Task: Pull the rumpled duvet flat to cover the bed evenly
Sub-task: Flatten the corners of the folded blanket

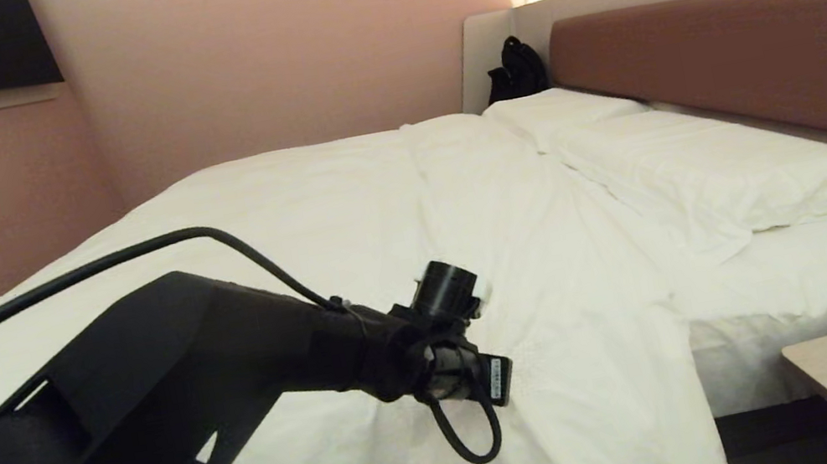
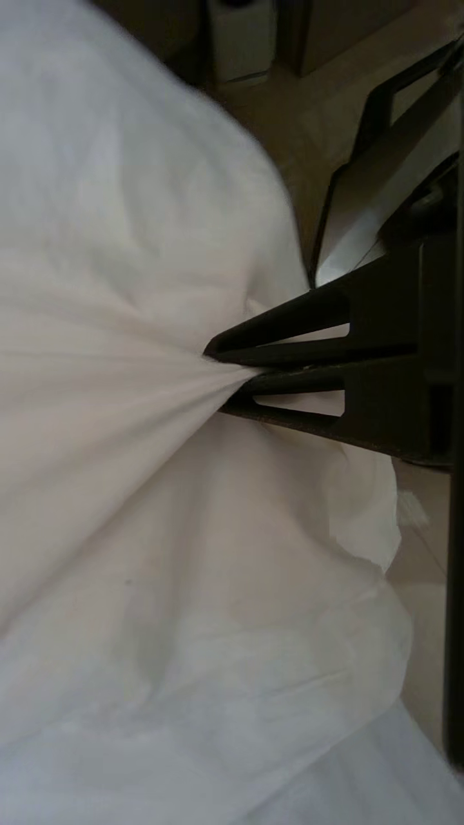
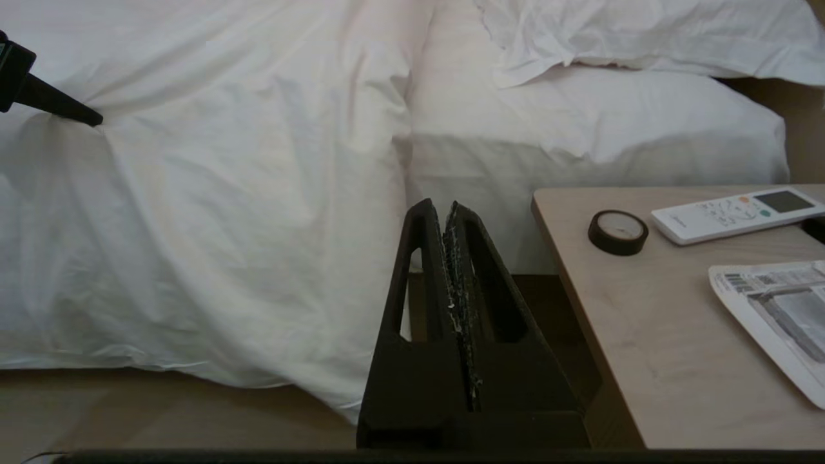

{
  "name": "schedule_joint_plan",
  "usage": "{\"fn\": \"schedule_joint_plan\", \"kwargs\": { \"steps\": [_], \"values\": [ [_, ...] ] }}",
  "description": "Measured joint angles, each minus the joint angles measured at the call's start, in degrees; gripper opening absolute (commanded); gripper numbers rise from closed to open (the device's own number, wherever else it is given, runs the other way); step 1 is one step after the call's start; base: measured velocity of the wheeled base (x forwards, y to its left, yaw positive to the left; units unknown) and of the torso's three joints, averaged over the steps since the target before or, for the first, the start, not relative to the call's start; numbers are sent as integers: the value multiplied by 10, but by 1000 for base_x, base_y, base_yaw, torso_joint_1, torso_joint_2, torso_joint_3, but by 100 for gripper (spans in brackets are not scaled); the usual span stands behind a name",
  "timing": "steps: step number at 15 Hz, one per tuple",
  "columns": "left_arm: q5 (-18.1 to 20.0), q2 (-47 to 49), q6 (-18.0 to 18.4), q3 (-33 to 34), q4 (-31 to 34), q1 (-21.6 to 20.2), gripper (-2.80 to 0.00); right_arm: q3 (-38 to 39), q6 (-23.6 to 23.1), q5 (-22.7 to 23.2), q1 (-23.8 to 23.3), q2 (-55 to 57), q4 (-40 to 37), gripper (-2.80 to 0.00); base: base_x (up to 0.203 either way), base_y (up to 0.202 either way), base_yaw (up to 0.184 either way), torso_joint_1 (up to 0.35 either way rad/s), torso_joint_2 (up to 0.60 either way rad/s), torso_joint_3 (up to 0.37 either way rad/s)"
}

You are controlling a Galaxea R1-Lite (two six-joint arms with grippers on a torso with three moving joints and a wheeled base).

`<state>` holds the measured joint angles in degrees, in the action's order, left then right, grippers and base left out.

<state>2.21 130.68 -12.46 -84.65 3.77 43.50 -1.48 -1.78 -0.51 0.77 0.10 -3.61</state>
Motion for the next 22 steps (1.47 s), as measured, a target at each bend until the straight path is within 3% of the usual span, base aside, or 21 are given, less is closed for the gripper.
{"fn": "schedule_joint_plan", "kwargs": {
  "steps": [7,18,22],
  "values": [
    [7,-18,-50,19,8,90,-280,0,0,0,0,0,-3,-280,0,0,0,0,0,0],
    [-3,-21,-107,12,-17,111,-280,0,2,3,0,0,-3,-280,0,0,0,0,0,0],
    [-55,-46,-114,10,-17,103,-280,0,2,3,0,0,-3,-280,0,0,0,0,0,0]
  ]
}}
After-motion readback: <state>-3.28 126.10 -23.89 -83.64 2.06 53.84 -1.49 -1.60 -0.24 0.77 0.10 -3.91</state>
